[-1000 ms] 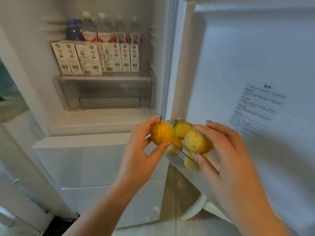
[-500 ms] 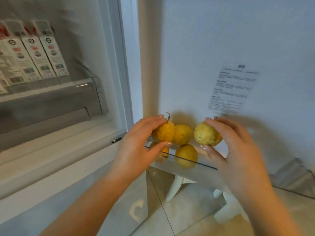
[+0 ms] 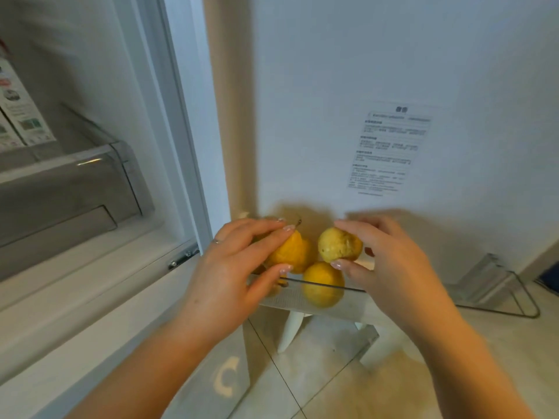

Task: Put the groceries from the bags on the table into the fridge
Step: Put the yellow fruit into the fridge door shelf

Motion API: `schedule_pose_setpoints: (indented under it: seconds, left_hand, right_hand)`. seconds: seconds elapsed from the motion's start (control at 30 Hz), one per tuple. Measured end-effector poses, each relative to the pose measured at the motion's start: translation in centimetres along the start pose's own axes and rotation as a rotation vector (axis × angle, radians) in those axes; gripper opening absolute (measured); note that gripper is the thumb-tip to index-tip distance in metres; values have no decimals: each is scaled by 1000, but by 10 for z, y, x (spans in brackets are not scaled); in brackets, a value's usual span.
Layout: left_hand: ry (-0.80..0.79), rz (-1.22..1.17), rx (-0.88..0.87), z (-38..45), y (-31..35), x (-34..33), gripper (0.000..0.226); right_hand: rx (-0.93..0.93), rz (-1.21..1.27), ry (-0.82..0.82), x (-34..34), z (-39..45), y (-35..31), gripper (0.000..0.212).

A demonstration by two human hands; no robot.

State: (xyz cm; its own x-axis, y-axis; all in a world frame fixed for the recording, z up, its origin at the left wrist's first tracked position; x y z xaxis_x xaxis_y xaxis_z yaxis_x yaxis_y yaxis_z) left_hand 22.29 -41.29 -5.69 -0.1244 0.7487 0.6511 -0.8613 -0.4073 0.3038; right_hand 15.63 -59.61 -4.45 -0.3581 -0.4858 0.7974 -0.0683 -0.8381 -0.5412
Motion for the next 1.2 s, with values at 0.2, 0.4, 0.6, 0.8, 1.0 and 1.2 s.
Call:
schedule_pose_setpoints:
  seconds: [0.2,0.4,0.6,0.8,1.0,1.2]
  left_hand:
    - [-50,29,51,0,1,-2,42]
    - [-20,70,33,-2,3,-3,33]
    - [-31,71,40,-2,5,-1,35]
    - [2,16,74,-3,6,2,32]
    - [3,-54,75,0,21,3,31]
    - [35,-64,-19,-9,70,0,25]
  right_hand:
    - [39,-50,0,-4,4,0,54]
    - [41,-108,-29,-5,2,-1,49]
    - [54,-109,-7,-5,-1,-3,44]
    - [48,-107,-17,-3,-5,-4,46]
    - [81,-98,1,8,-12,-7,45]
    - [200,-4,171,36,-55,8,38]
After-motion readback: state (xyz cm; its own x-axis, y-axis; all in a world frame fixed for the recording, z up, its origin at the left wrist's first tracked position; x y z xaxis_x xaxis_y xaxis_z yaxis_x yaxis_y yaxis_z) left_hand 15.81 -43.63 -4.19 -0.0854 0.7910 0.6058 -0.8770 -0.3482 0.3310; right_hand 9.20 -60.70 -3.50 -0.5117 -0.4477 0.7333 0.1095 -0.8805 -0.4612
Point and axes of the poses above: each hand's wrist, its own z-axis towards the middle knuckle, its own x-axis out of the back of the hand, y = z × x, the point moved 6 cm from there along z, towards the middle knuckle, and after that the axes turned 4 degrees about z, right-handed, at the moved point
